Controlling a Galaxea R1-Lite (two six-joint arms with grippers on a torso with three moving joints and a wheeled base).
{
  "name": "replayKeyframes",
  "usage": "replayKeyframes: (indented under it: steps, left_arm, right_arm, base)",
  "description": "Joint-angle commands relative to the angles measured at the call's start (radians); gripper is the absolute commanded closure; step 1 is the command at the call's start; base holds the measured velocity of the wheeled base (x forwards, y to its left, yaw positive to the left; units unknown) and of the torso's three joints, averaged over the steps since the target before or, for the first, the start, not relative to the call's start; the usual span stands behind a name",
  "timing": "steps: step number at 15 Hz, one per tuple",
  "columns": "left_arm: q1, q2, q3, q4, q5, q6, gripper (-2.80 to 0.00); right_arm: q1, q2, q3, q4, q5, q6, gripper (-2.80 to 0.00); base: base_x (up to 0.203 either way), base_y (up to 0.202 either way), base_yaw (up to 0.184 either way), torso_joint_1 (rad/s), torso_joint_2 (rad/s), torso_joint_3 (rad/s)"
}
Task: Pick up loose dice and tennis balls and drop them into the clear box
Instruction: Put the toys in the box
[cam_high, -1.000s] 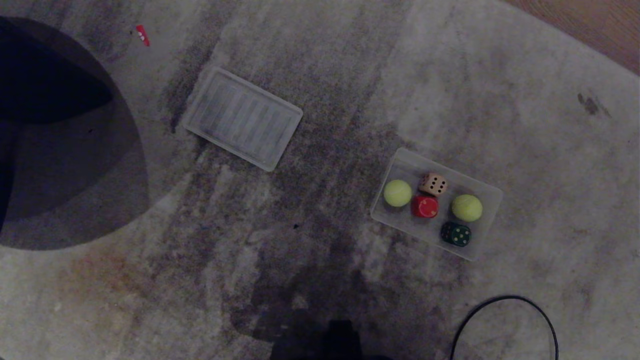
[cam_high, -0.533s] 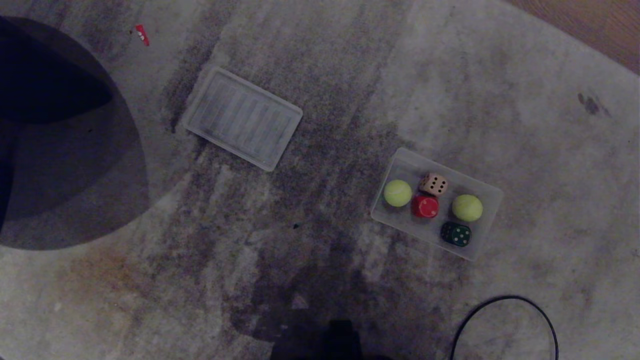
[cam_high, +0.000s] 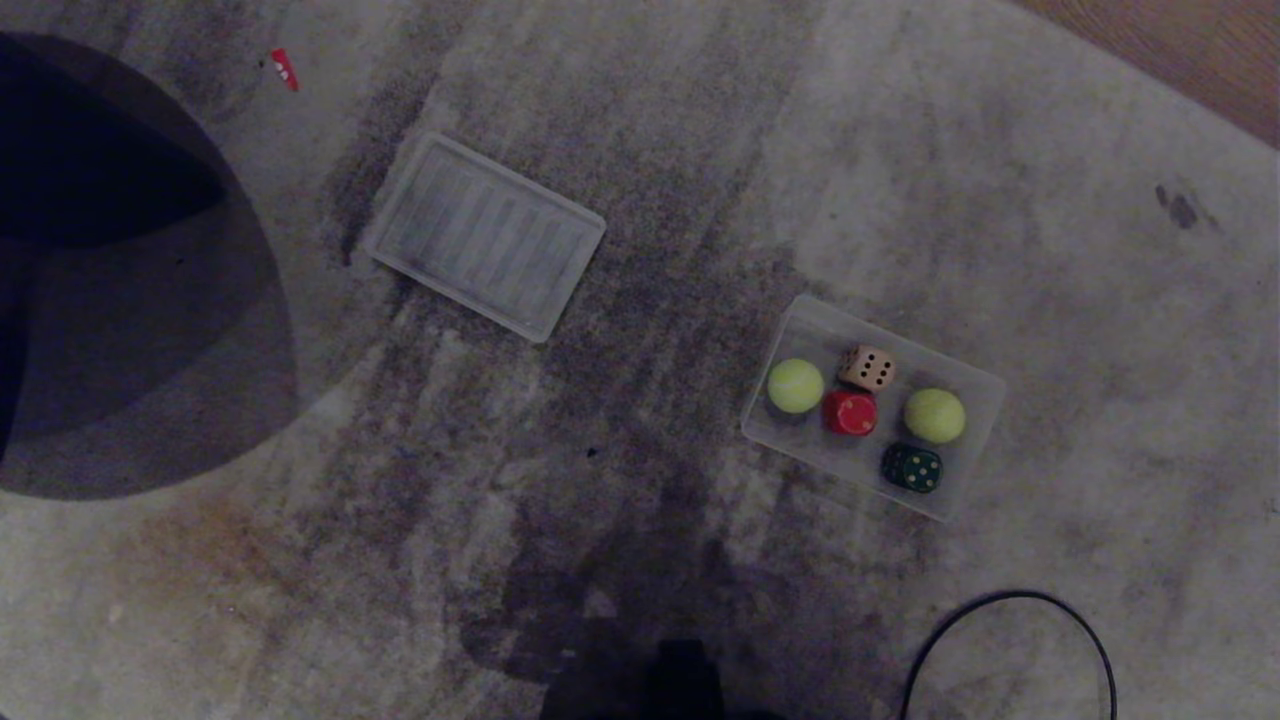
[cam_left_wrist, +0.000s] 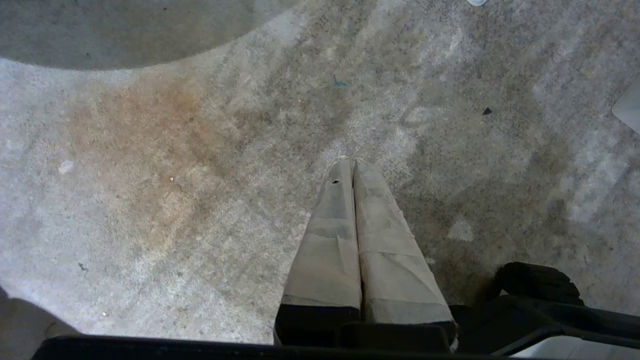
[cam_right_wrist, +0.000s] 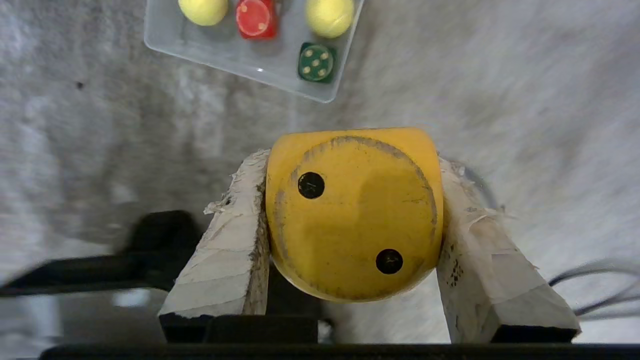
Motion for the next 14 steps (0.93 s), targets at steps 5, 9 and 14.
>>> replayKeyframes:
  steps: [5,9,14]
  left_arm:
    - [0.000,0.001,0.002,-0.001,0.001,-0.001,0.00]
    - [0.000,0.001,0.002,-0.001,0.001,-0.001,0.00]
    - [0.000,0.001,0.002,-0.001,0.001,-0.001,0.00]
  right_arm:
    - [0.007,0.705,-0.082,-0.349,0.001,0.175,0.00]
    - [0.086,1.008,-0.151,-0.560,0.013,0.305,0.00]
    - [0.154,1.350,-0.322,-0.754,0.028,0.368,0.00]
  base:
    - [0.000,0.000,0.000,0.000,0.00,0.000]
    - [0.000,0.000,0.000,0.000,0.00,0.000]
    - [0.000,0.000,0.000,0.000,0.00,0.000]
